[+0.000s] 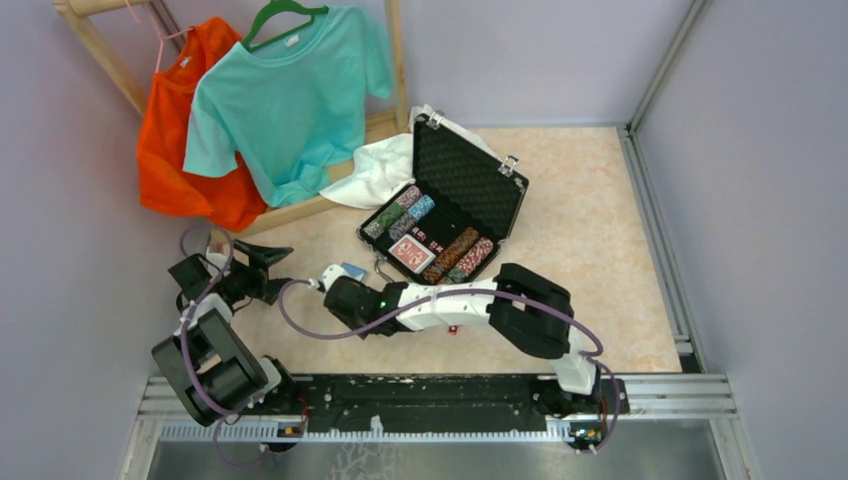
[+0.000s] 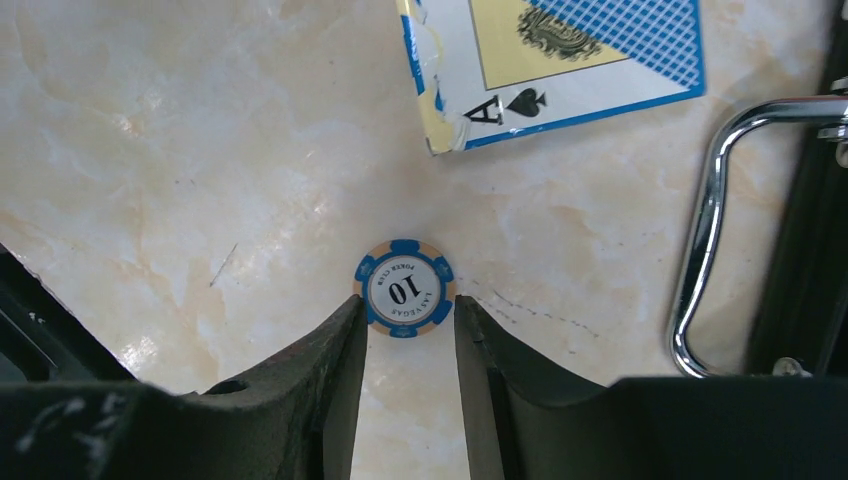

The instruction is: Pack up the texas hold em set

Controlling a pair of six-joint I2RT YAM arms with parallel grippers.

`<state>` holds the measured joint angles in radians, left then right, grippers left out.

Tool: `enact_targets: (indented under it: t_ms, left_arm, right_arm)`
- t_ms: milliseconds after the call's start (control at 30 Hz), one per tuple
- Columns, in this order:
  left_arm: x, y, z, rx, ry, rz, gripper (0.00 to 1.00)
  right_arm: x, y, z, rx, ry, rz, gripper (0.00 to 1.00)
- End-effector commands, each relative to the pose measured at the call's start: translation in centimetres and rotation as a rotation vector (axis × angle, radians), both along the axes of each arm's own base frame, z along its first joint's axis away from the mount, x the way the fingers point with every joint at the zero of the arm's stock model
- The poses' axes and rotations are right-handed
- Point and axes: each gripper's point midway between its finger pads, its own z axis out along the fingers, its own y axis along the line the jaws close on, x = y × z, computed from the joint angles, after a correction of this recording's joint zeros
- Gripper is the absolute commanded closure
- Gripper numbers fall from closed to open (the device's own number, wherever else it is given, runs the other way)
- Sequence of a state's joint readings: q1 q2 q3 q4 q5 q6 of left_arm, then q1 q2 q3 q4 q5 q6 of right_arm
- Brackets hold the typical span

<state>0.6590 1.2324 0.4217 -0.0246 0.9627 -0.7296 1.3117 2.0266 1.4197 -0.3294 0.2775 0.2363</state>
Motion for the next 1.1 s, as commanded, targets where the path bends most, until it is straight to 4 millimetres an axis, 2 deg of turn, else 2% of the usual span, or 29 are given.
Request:
enact_targets:
  t_ms: [0,133,233,400,767,1067]
  left_arm:
    - [0.1,-0.2,0.5,0.006,-0.034,-0.016,0.01]
    - [0.1,-0.5,0.6,0.010,-0.040,-0.031,0.01]
    - [0.0,-0.8,0.6,0.000,-0.039,-0.044,0.01]
    - [-0.1,-0.9,0.4,-0.008,-0.036,-0.049,0.02]
    - [-0.2,-1.2,0.2,-0.025,-0.033,-0.056,0.02]
    - [-0.2,-1.3,0.1,-0.034,-0.033,-0.061,0.02]
  right_arm:
    - [1.6,0.1,4.4,0.089,-0.055,-0.030,0.62]
    - [1.8,-0.1,4.3,0.084,-0.057,-0.028,0.60]
    - [1.6,0.1,3.5,0.074,-0.044,-0.014,0.46]
    - [1.1,0.6,1.5,0.047,-0.009,0.006,0.37]
    - [-0.2,1.3,-2.0,-0.006,0.027,0.024,0.36]
    - [-0.3,0.7,-2.0,-0.020,0.020,0.014,0.45]
